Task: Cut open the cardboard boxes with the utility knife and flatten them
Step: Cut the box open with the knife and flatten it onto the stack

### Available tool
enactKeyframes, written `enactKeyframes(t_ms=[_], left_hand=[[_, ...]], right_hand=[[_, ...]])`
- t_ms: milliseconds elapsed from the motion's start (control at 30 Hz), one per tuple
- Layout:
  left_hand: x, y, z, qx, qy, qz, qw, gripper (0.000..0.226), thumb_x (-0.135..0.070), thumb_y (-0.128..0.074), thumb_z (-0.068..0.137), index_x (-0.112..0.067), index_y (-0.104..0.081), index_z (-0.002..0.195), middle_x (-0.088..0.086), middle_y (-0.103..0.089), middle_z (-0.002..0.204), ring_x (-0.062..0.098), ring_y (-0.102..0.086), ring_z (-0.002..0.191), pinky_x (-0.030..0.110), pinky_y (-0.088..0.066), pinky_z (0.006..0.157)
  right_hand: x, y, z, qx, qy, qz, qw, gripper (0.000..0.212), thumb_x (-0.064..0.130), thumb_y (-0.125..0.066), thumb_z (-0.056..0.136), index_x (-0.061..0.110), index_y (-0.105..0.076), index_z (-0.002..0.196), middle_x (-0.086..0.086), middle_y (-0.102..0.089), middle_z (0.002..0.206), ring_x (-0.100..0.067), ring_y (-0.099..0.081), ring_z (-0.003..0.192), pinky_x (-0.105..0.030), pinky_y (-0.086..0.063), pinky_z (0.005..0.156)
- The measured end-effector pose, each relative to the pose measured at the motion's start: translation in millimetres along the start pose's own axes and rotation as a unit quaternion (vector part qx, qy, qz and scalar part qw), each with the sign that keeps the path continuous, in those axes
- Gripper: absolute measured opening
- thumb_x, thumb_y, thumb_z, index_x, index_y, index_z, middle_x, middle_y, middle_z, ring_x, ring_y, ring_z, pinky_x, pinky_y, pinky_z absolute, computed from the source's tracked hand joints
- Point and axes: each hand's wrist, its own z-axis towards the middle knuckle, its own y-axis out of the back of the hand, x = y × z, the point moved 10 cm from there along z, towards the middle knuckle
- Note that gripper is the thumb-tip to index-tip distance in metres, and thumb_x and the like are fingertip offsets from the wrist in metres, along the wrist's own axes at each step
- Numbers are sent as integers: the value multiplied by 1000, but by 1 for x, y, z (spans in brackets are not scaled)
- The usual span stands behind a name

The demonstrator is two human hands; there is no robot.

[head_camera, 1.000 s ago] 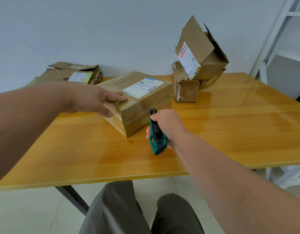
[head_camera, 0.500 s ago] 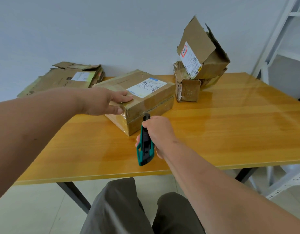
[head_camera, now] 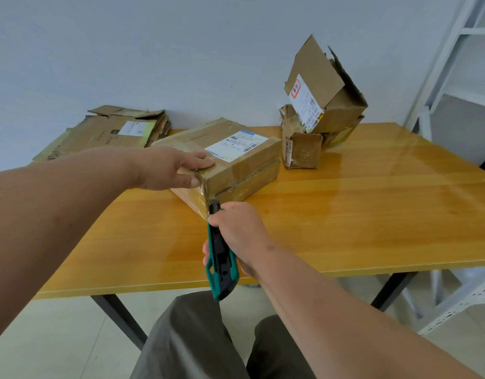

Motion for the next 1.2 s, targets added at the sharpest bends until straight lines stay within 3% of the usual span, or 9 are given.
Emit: enactKeyframes(t_ms=[100,233,367,433,567,733,933,1067,1200], left_hand=[[-6,-2,2,-10,-10,-2,1000,55,-39,-49,98,-49,-24,147,-31,-9,155,11,-22,144,33,-16,114],[0,0,1,-28,-7,-20,999,54,-41,-53,96,-52,-29,144,-32,-15,153,9,-21,143,32,-16,112],[-2,9,5,-67,-27,26,997,53,-49,-55,92,-52,-36,141,-29,-27,151,10,-28,139,34,-22,108],[-6,13,8,-87,-29,60,994,57,-62,-50,84,-52,-39,139,-22,-36,147,12,-35,133,39,-23,108],[-11,18,14,-116,-10,118,986,71,-76,-34,69,-55,-42,136,-14,-44,135,13,-41,119,37,-20,94],[-9,17,19,-117,-20,66,991,59,-68,-48,80,-51,-45,136,-13,-44,131,7,-38,109,36,-35,95],[-7,13,22,-110,-32,64,991,58,-65,-47,83,-50,-42,139,-12,-42,136,11,-39,120,29,-30,92],[-7,13,24,-115,-35,61,991,60,-67,-45,82,-50,-41,139,-12,-42,136,12,-38,124,32,-33,97],[-6,12,24,-119,-32,59,991,60,-67,-45,81,-50,-42,139,-13,-42,135,11,-38,123,31,-33,96]], right_hand=[[-8,-41,-7,88,-12,-45,995,13,-2,-46,91,-1,-53,101,-21,-55,67,-21,-55,36,-26,-45,38],[-15,-48,-7,111,-26,-50,992,35,1,-47,93,0,-49,128,-19,-56,63,-21,-54,37,-25,-45,37],[0,11,-11,44,7,-145,988,17,6,-49,95,6,-55,110,-16,-59,66,-18,-55,40,-26,-47,39],[9,40,-10,-15,28,-176,984,14,7,-49,95,9,-56,106,-16,-60,68,-17,-56,39,-26,-47,40],[11,83,-8,-101,31,-113,988,18,4,-48,94,2,-55,110,-21,-57,72,-19,-53,35,-24,-42,37],[9,72,5,-82,32,-105,991,18,6,-48,96,6,-54,113,-22,-58,70,-23,-54,40,-26,-44,40],[9,66,9,-84,59,-87,991,31,6,-49,96,6,-52,127,-21,-58,69,-21,-53,41,-27,-45,40],[12,62,12,-77,43,-117,989,22,2,-46,94,-4,-54,113,-24,-58,69,-24,-54,38,-27,-45,39],[10,59,11,-80,14,-101,992,20,0,-44,93,-6,-51,112,-25,-57,71,-26,-52,36,-27,-45,36]])
